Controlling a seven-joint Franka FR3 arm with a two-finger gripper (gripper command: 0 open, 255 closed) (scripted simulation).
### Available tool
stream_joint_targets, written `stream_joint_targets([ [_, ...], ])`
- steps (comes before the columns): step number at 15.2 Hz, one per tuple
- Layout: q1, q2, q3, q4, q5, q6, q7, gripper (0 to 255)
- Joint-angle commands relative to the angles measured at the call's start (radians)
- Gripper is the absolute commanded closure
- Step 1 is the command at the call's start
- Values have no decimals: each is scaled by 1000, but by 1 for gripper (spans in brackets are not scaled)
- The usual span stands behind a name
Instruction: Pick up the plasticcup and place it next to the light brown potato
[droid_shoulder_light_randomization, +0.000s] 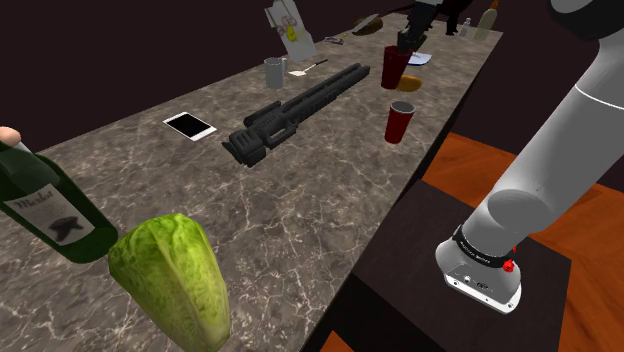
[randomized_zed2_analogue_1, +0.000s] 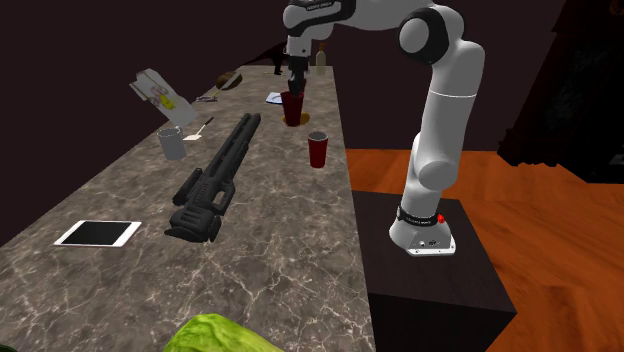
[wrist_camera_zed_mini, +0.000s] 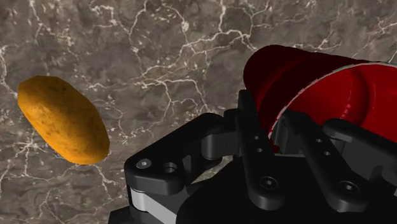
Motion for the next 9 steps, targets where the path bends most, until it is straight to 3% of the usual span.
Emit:
stream_joint_targets([
  [1, 0, -1, 0, -27, 0, 27, -6, 255],
  [9, 0, 9, 0, -125, 9, 130, -25, 255],
])
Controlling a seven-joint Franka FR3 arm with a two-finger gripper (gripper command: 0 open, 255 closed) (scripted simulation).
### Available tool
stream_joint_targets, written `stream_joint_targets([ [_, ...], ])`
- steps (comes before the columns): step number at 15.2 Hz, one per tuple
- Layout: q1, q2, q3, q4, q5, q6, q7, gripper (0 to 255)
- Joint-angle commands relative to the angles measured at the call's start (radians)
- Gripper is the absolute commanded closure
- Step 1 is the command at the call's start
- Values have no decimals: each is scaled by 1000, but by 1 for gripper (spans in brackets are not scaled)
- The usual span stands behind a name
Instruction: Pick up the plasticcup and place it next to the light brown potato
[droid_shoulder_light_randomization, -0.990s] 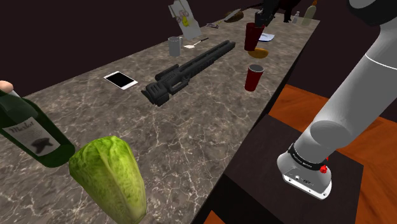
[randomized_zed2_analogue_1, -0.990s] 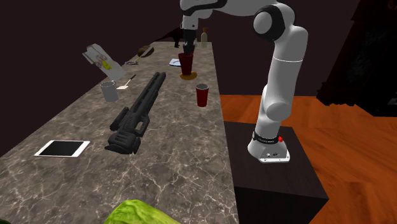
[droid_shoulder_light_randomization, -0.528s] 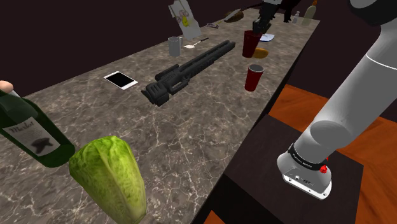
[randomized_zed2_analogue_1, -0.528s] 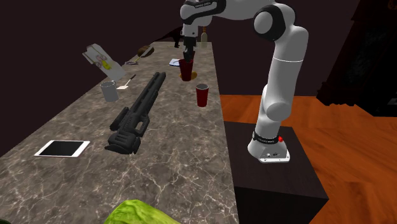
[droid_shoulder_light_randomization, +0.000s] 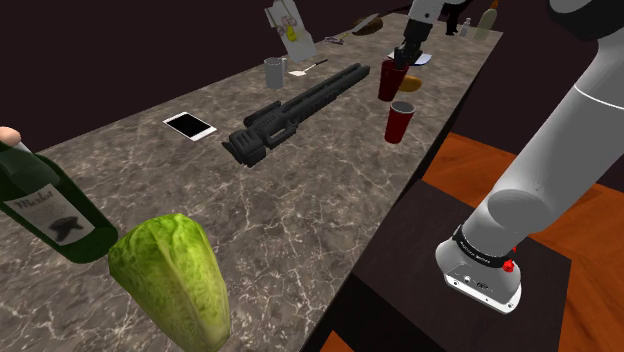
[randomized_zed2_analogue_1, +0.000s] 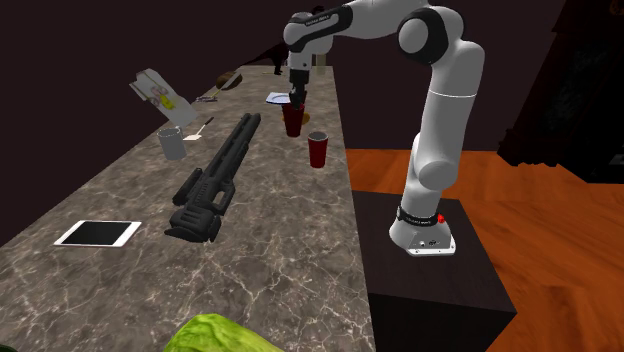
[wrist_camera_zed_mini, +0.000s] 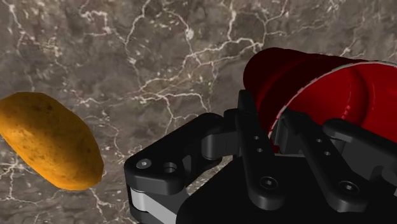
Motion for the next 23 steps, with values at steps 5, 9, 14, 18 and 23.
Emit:
stream_joint_targets([
  [5, 0, 18, 1, -64, 14, 79, -18, 255],
  [9, 0, 26, 1, -84, 19, 104, -25, 255],
  [14, 0, 26, 1, -84, 19, 104, -25, 255],
  [18, 0, 26, 1, -84, 19, 104, -25, 0],
  [23, -7, 13, -6, 2, 6, 7, -17, 0],
])
